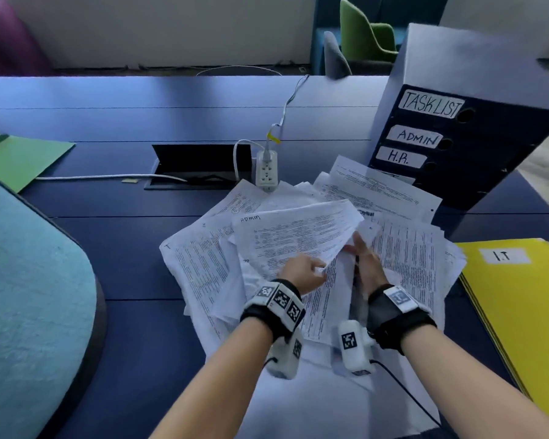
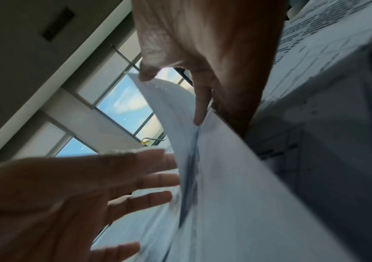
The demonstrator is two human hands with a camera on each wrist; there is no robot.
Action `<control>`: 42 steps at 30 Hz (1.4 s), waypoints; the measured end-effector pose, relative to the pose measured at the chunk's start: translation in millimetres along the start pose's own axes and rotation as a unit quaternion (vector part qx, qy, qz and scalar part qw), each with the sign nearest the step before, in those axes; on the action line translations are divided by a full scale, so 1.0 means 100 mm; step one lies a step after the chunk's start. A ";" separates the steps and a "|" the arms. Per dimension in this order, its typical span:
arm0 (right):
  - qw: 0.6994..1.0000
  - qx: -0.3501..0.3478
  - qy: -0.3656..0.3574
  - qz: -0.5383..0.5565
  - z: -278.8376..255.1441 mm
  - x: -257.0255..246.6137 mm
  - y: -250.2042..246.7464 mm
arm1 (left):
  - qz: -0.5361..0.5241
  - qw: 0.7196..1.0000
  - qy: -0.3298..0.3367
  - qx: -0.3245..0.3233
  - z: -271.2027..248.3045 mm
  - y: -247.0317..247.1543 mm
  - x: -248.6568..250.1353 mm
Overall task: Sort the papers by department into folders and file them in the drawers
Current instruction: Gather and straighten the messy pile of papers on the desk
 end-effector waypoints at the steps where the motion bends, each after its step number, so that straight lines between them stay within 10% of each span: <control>1: 1.000 -0.011 0.008 -0.015 0.03 0.04 0.00 | 0.016 0.999 0.010 -0.027 -0.01 0.08 -0.03; 7: 0.998 0.008 -0.042 -0.035 0.03 0.04 0.00 | -0.002 0.998 0.020 -0.055 -0.03 0.08 -0.16; 12: 0.997 0.071 0.040 0.004 0.11 0.22 -0.10 | -0.053 0.935 -0.262 0.235 -0.14 -0.53 -0.76; 16: 0.998 0.041 0.048 0.012 0.10 0.26 -0.06 | -0.158 0.871 -0.379 0.270 -0.20 -0.68 -1.18; 22: 1.000 -0.014 -0.003 0.012 0.00 0.12 -0.02 | -0.213 0.863 -0.281 0.360 -0.15 -0.98 -1.20; 32: 0.992 0.056 -0.086 -0.073 0.27 -0.27 -0.34 | -0.017 0.973 -0.120 0.197 0.15 -1.67 -1.06; 35: 0.972 0.014 -0.168 -0.164 0.23 -0.38 -0.26 | 0.015 0.989 -0.066 0.135 0.16 -1.53 -0.73; 42: 0.956 -0.186 -0.100 -0.203 -0.24 -0.24 0.16 | -0.031 0.991 -0.030 0.127 0.35 -0.96 -0.51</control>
Point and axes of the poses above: each hand's wrist, its own z-axis towards the middle knuckle, its own y-axis out of the palm, x = y × z, the point moved 6 cm from there along z, towards the middle knuckle, and after that the axes turned 11 degrees about x, right-handed, at the moved point
